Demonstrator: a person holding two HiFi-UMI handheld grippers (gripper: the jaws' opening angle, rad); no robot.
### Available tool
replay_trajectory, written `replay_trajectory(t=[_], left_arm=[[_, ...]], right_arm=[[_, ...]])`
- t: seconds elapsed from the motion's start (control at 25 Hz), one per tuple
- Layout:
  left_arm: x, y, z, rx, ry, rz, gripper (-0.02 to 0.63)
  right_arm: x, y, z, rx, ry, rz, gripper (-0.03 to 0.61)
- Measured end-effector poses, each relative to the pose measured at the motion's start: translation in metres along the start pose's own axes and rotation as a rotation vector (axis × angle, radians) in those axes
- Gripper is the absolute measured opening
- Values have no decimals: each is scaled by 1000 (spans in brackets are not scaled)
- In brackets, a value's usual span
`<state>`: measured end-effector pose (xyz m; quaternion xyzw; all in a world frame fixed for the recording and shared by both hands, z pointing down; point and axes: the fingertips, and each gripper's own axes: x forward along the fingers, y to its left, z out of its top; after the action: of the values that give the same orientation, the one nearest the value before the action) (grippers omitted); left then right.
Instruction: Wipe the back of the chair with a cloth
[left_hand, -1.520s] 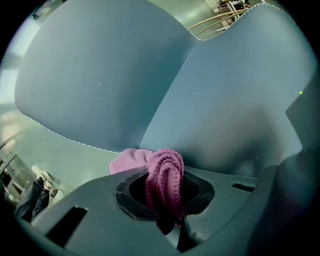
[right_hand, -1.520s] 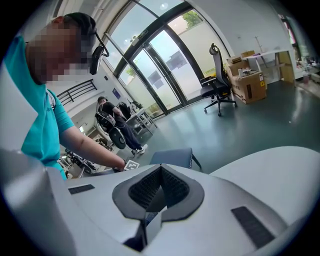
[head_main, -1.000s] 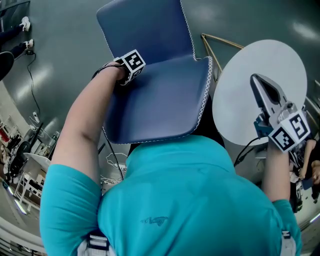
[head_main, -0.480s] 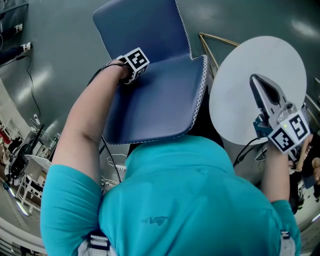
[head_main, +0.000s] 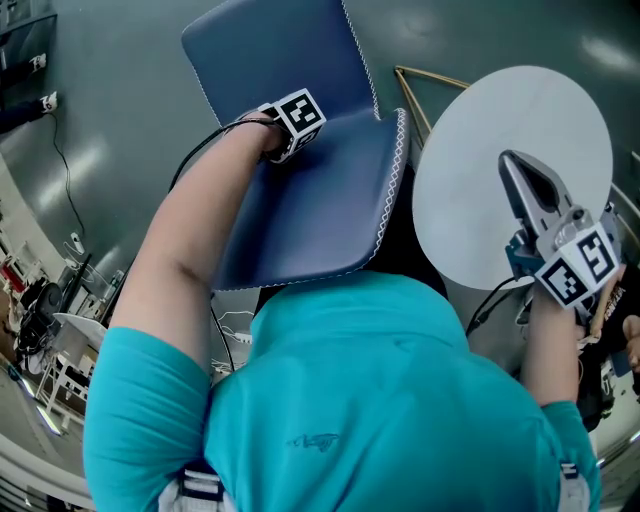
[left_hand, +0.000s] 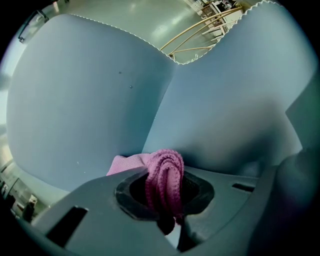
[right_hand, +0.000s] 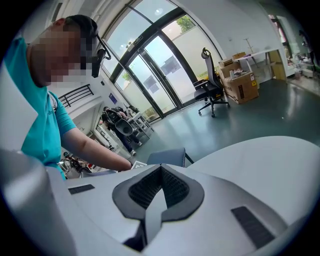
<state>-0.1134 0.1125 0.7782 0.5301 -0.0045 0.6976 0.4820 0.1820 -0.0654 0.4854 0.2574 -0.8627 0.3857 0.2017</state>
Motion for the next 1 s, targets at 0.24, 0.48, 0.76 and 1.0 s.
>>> replay_trajectory(t=[0.24, 0.48, 0.76, 1.0], left_arm=[[-1, -4, 16, 6, -16, -4, 58], [-6, -2, 39, 39, -37, 8, 58], [-16, -15, 79, 46, -97, -19, 58], [-31, -31, 115, 67, -161, -44, 58]], right_arm=[[-11, -7, -4, 8, -9, -9, -8], [-13, -11, -4, 13, -12, -21, -8], [-22, -18, -8, 17, -14, -35, -8], [-27, -23, -13, 38, -30, -43, -8]])
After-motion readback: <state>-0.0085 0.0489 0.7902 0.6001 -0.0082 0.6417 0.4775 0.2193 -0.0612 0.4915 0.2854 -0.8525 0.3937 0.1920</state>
